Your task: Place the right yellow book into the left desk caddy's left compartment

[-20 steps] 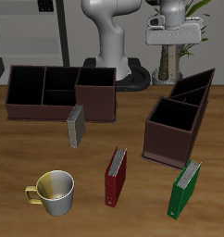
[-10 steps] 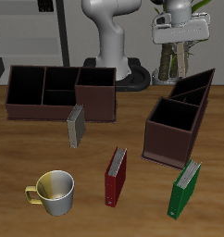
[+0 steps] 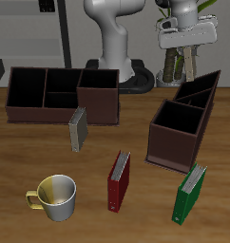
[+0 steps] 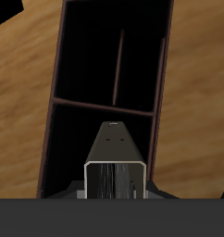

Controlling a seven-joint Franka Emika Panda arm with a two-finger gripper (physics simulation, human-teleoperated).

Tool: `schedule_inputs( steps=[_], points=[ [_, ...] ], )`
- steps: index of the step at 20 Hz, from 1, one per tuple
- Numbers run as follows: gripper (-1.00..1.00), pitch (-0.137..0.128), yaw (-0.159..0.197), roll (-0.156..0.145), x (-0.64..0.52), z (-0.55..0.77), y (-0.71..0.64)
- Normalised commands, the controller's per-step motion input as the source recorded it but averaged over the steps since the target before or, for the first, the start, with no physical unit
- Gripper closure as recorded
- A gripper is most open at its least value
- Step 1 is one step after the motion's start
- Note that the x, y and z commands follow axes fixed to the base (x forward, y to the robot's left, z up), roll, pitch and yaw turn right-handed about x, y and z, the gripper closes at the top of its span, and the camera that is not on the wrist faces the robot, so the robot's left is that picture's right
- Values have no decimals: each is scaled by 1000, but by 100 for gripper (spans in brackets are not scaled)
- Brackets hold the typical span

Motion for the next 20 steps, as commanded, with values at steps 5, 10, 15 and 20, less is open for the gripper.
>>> schedule_inputs(
  steps=[5,10,15,20],
  points=[
    [100,4,3,21,44,-42,55],
    [100,24,-13,12,17,-103,21],
    [100,5,14,5,53,-105,29],
    [100,28,-8,2,80,-151,13]
  ],
)
